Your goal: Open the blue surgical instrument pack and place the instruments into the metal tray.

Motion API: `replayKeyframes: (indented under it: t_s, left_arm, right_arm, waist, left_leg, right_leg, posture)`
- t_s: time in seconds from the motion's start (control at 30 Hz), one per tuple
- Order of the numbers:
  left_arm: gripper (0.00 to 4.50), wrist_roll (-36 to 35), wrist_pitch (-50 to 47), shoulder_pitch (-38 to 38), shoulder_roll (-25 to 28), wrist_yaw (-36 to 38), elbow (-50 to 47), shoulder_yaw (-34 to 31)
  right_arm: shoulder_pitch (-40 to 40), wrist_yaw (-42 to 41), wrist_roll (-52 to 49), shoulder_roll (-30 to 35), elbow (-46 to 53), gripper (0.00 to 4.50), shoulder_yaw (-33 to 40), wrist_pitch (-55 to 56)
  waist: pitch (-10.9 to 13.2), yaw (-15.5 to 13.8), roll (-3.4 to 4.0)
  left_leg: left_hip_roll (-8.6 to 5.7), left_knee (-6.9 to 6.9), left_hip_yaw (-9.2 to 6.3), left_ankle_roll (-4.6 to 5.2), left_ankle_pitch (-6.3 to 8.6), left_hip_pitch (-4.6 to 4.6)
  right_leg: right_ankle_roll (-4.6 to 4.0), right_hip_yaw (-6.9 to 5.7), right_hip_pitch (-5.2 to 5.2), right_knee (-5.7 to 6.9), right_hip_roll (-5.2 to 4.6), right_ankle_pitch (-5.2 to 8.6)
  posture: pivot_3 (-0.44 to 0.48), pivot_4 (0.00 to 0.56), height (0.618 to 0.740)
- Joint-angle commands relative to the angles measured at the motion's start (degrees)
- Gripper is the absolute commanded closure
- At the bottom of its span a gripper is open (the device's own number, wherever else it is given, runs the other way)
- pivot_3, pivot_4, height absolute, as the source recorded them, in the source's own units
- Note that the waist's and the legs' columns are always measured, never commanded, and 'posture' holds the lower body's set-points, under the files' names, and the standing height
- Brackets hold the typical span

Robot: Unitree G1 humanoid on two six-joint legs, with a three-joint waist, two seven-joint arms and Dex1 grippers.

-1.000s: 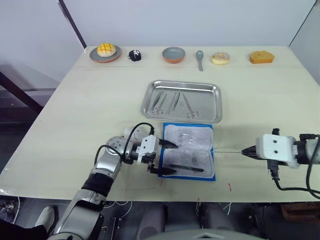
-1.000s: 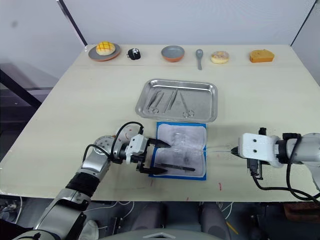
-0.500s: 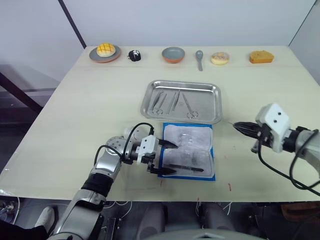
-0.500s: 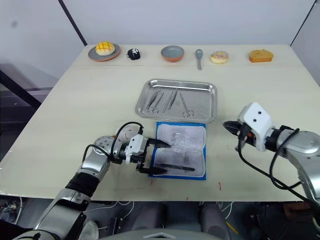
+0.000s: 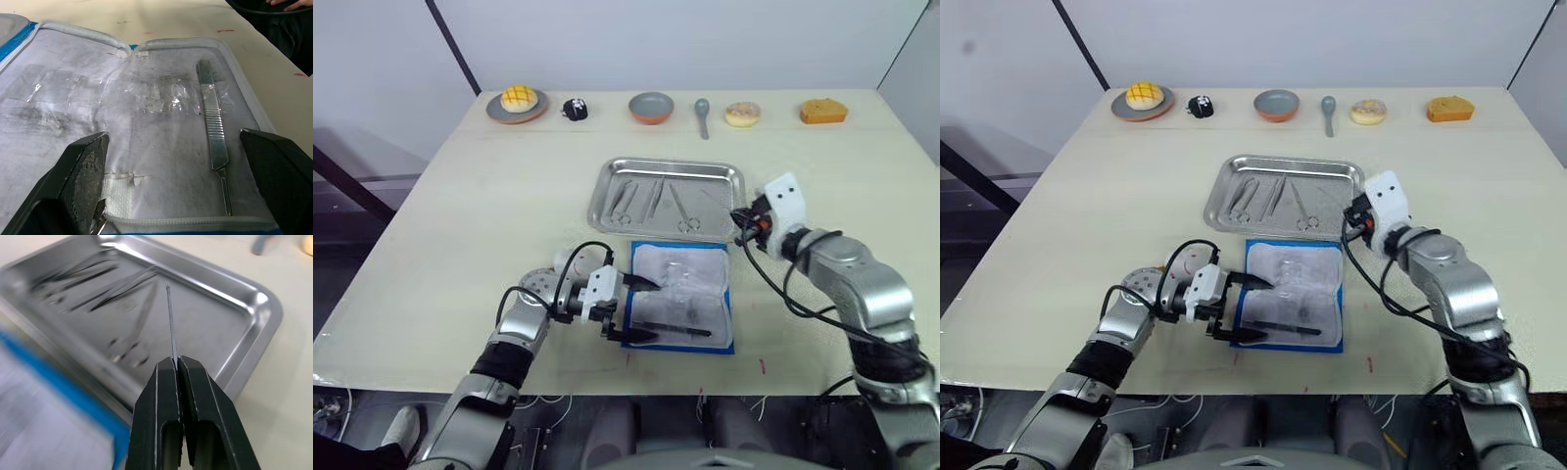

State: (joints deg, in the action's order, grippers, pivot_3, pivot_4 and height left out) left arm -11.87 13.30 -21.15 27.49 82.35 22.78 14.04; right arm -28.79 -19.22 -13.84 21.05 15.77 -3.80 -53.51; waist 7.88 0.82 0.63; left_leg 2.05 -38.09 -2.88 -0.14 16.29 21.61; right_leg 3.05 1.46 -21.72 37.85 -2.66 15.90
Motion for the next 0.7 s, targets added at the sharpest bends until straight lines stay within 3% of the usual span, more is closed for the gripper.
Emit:
replayKeyframes:
  t_s: [0.03, 0.3, 0.7]
  left_arm:
    - [0.0, 3.1, -2.3, 3.1, 0.1, -0.6, 2.0, 3.0]
    - [0.0, 3.0, -2.6, 3.8, 0.3, -1.1, 1.4, 2.9]
    - [0.0, 3.1, -2.5, 3.5, 0.5, -1.3, 1.7, 2.8]
  right_arm:
    - [-3.9, 3.1, 2.2, -3.0, -4.2, 4.38, -0.6, 1.8]
    - [-12.0, 8.2, 7.2, -10.4, -22.5, 4.38, -1.8, 8.3]
    - [-17.0, 7.5, 9.9, -15.3, -39.6, 4.38, -2.0, 18.4]
  waist:
    - [0.0, 0.0, 0.01]
    - [0.0, 0.2, 0.04]
    - [0.0, 0.3, 0.09]
  left_leg:
    - [0.0, 0.0, 0.0, 0.0, 0.0, 0.0]
    - [0.0, 0.03, 0.01, 0.0, 0.0, 0.02]
    - [0.0, 0.04, 0.03, 0.0, 0.0, 0.03]
  right_leg:
    - [0.0, 0.0, 0.0, -0.01, 0.0, 0.0]
    - [0.0, 0.01, -0.05, 0.01, 0.0, 0.0]
    - [0.0, 0.04, -0.11, 0.05, 0.0, -0.01]
  posture:
    - [0.0, 0.15, 0.732]
    - [0.0, 0.15, 0.732]
    - [0.0, 0.15, 0.732]
